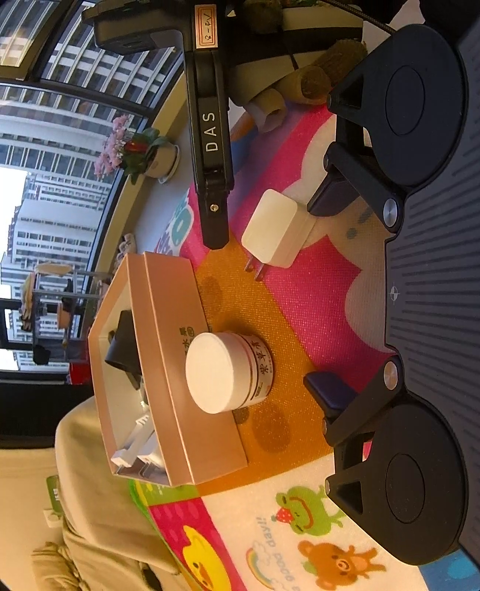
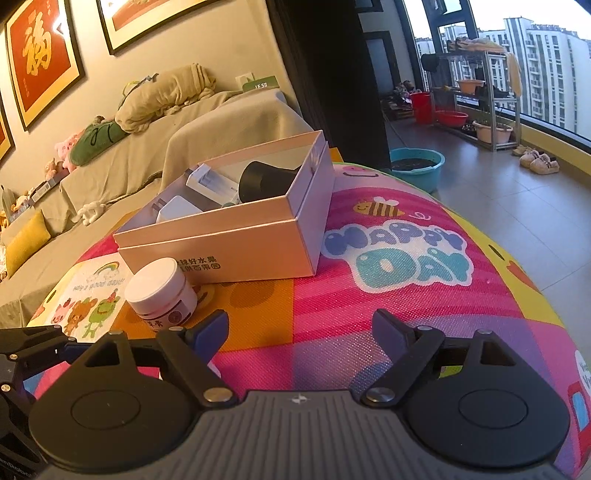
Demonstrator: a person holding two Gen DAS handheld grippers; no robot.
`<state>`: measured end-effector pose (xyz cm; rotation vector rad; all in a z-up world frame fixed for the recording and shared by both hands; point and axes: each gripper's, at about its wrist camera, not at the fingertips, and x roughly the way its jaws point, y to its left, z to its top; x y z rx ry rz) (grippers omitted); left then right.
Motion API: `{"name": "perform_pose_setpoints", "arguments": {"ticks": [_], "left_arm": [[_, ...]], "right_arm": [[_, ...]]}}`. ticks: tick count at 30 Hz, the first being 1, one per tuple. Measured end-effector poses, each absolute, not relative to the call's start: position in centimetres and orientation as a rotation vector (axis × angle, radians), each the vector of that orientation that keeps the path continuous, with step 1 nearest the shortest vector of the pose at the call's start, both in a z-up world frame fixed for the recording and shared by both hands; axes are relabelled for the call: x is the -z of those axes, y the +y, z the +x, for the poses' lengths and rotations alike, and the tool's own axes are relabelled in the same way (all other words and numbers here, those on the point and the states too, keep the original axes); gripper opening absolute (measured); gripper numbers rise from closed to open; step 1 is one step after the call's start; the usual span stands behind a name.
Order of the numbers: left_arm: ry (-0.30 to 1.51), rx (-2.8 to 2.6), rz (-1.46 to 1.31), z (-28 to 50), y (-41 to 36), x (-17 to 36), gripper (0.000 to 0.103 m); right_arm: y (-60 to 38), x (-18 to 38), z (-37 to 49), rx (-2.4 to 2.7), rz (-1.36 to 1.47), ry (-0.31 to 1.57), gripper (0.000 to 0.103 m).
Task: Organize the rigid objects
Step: 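Reach the left gripper toward the white jar on the mat, then grasp the white jar with the left gripper while the right gripper grasps the white adapter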
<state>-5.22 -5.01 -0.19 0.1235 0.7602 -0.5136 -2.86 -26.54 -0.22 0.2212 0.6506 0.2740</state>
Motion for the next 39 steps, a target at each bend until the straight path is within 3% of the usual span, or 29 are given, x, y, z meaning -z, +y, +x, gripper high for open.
{"name": "perform_pose_setpoints", "arguments": {"ticks": [6, 16, 18, 20, 27, 31, 39], "left_arm": [[0.703, 0.448, 0.013, -5.0, -3.7, -0.5, 0.087], [0.63, 0.335, 0.007, -0.5, -4.5, -0.3, 0.087], [0.629, 0.335, -0.003, 0.2, -4.5, 0.2, 0.082], [0.618, 0.346, -0.013, 0.3, -4.2, 0.3, 0.061], [0.644, 0.386, -0.005, -1.8, -2.4, 0.2, 0.061], [0.676, 0.398, -0.031, -3.6, -1.2, 0.3, 0.063], [0.668, 0.404, -0.02, -4.7, -1.3, 0.8, 0.062]], "right_arm": [[-26.4, 0.2, -2.9, -0.275, 0.203, 0.652, 0.087], [-26.1, 0.1, -2.8, -0.28, 0.188, 0.655, 0.089], [-26.0, 0.1, -2.8, -0.279, 0.178, 0.656, 0.09], [-25.8, 0.1, -2.7, -0.282, 0.169, 0.659, 0.091], [-25.7, 0.1, -2.6, -0.287, 0.16, 0.665, 0.093], [-25.7, 0.2, -2.2, -0.333, 0.164, 0.688, 0.103], [-25.7, 0.0, -1.8, -0.356, 0.141, 0.712, 0.103]]}}
